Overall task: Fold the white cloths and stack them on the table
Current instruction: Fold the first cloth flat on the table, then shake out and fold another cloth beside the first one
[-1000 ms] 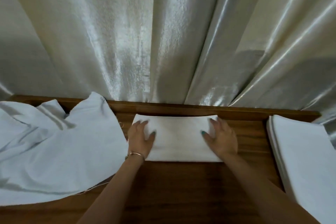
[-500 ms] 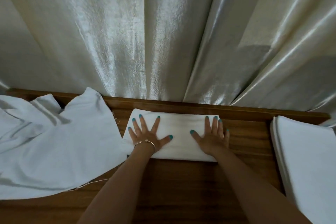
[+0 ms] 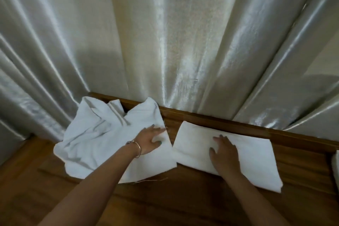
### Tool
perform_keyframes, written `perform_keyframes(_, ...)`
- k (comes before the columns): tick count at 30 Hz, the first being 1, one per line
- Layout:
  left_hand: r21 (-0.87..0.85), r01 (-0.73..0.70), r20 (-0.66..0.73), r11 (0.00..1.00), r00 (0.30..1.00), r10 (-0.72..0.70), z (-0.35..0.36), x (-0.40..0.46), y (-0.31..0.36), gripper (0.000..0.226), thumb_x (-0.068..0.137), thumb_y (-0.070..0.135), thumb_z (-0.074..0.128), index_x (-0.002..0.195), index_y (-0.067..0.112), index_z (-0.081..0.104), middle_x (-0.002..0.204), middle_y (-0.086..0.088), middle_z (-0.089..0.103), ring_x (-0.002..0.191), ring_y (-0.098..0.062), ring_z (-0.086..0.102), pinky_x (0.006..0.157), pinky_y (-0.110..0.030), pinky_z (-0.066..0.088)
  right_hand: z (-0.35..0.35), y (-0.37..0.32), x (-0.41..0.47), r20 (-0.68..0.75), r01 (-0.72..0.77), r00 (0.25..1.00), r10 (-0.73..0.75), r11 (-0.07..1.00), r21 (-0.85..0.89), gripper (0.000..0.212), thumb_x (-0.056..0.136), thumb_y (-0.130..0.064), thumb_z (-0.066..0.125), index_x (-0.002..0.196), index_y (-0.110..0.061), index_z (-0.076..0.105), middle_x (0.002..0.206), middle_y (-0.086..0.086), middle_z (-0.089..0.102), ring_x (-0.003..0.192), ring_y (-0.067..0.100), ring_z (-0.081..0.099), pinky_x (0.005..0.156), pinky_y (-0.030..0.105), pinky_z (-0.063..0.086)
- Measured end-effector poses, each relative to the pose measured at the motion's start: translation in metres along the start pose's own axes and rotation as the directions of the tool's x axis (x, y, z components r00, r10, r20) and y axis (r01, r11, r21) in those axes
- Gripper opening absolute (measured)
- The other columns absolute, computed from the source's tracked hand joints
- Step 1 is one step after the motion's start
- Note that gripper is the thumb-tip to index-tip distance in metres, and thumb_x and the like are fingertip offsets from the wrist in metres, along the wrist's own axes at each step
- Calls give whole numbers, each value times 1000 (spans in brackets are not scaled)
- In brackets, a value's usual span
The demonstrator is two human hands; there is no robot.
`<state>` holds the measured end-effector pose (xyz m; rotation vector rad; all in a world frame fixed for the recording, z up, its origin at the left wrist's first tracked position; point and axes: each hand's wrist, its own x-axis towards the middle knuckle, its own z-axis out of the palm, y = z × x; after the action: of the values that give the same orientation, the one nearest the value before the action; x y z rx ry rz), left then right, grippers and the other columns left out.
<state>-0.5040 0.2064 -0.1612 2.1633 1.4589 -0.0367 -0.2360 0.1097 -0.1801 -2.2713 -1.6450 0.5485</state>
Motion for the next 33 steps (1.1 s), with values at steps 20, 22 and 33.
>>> perform_keyframes(20, -148, 313, -450, 938, 823, -346, -151, -27, -241, 35, 93, 37, 45, 103, 9, 62, 107, -16, 67, 101, -35, 60, 86, -37, 44, 88, -358, 32, 336, 42, 929, -155, 946, 322, 67, 88, -23, 64, 146, -28, 30, 126, -2, 55, 76, 16, 71, 59, 20, 48)
perform_keyframes(22, -219, 204, -486, 954, 825, -288, -154, -27, -239, 30, 96, 30, 44, 100, 8, 63, 102, -17, 67, 95, -37, 61, 74, -34, 41, 91, -360, 26, 309, 44, 940, -143, 952, 304, 77, 86, -23, 66, 149, -32, 23, 140, -3, 47, 75, 14, 69, 62, 21, 50)
perform_keyframes(33, -394, -518, -436, 759, 833, 342, -207, -55, -175, 45, 88, 42, 41, 105, 6, 62, 93, -8, 66, 83, -10, 56, 79, -22, 44, 9, -404, 15, 272, 213, 942, -196, 977, -33, 22, 75, -51, 69, 84, -35, 57, 72, -12, 67, 58, 9, 69, 68, 31, 51)
